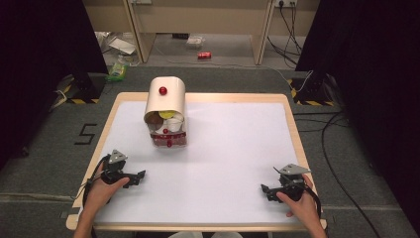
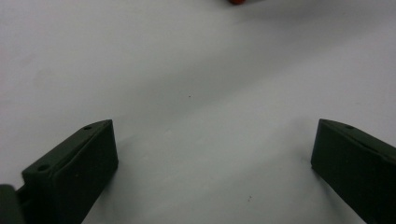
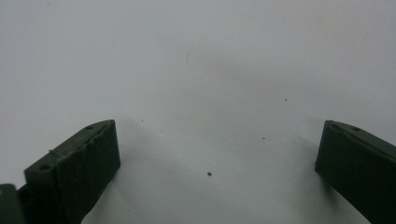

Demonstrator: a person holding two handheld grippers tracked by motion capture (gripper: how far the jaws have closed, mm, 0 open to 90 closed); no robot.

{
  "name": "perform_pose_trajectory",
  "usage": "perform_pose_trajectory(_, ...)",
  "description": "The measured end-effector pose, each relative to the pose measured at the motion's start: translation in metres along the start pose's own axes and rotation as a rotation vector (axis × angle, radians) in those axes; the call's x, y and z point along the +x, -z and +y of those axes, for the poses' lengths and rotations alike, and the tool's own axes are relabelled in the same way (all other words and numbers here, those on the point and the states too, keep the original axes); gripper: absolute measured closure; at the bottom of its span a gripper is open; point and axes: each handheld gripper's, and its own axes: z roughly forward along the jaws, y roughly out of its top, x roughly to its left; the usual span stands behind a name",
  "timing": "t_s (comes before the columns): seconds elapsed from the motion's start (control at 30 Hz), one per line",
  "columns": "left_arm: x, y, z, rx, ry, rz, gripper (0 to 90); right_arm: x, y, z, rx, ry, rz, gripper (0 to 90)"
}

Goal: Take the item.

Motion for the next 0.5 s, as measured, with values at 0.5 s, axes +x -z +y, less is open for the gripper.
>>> perform_pose_trajectory(0.5, -0.0021, 0.006, -0.0012, -0.027, -0.01, -0.009, 15.2, 0.0006, 0.0001, -0.0001, 0.0, -0.003, -0.001, 0.1)
